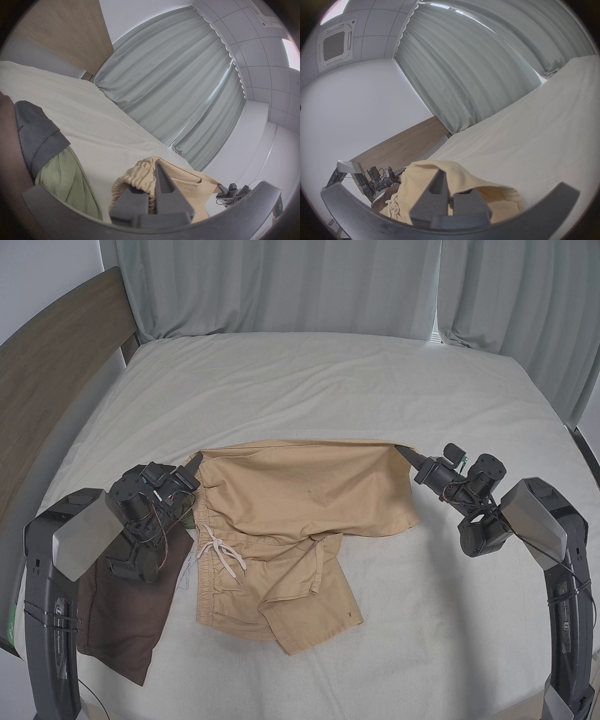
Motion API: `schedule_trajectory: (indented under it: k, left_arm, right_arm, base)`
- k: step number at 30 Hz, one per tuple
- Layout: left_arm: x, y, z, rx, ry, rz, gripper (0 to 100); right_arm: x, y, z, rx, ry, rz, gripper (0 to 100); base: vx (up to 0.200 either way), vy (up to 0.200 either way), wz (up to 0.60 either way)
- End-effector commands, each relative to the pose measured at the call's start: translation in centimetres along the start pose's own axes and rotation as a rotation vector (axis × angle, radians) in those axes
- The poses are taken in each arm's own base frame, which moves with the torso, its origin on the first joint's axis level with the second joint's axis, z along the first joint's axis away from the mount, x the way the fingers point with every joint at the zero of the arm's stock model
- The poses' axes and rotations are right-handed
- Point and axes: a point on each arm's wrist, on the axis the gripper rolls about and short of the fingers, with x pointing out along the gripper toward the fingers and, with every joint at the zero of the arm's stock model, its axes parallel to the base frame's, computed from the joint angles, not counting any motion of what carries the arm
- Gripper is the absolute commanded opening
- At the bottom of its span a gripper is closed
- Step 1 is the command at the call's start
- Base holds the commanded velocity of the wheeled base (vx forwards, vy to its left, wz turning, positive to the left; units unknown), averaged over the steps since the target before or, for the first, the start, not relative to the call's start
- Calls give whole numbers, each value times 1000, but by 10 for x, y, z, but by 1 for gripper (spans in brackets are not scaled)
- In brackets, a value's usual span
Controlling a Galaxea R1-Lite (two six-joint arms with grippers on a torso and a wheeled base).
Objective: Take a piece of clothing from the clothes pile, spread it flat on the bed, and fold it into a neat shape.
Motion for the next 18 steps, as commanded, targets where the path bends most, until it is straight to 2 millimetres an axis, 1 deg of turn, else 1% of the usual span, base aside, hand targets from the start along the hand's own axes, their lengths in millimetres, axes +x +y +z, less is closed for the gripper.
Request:
schedule_trajectory:
  k: [1, 8, 11, 12, 13, 15, 18]
  left_arm:
    - [1, 2, -1, -1, -2, 0, 0]
    - [2, 2, -1, -6, -4, -4, 0]
    - [2, 2, -1, -7, -2, -5, 0]
    - [2, 3, -2, -7, -2, -5, 100]
    - [2, 3, -2, -7, -2, -5, 100]
    - [2, 4, -1, -7, 1, -4, 100]
    - [2, 9, -2, -13, 16, 20, 100]
  right_arm:
    - [4, 0, 1, -8, -10, 12, 0]
    - [7, 0, 4, -9, -11, 12, 0]
    - [7, -3, 0, 0, -1, 5, 0]
    - [7, -4, -1, 2, 1, 4, 0]
    - [7, -4, 0, 0, -1, 4, 100]
    - [10, -4, 4, -9, -13, 9, 100]
    - [10, -7, 0, 4, 2, -2, 100]
  base:
    - [0, 0, 0]
    - [0, 0, 0]
    - [0, 0, 0]
    - [0, 0, 0]
    - [0, 0, 0]
    - [0, 0, 0]
    - [0, 0, 0]
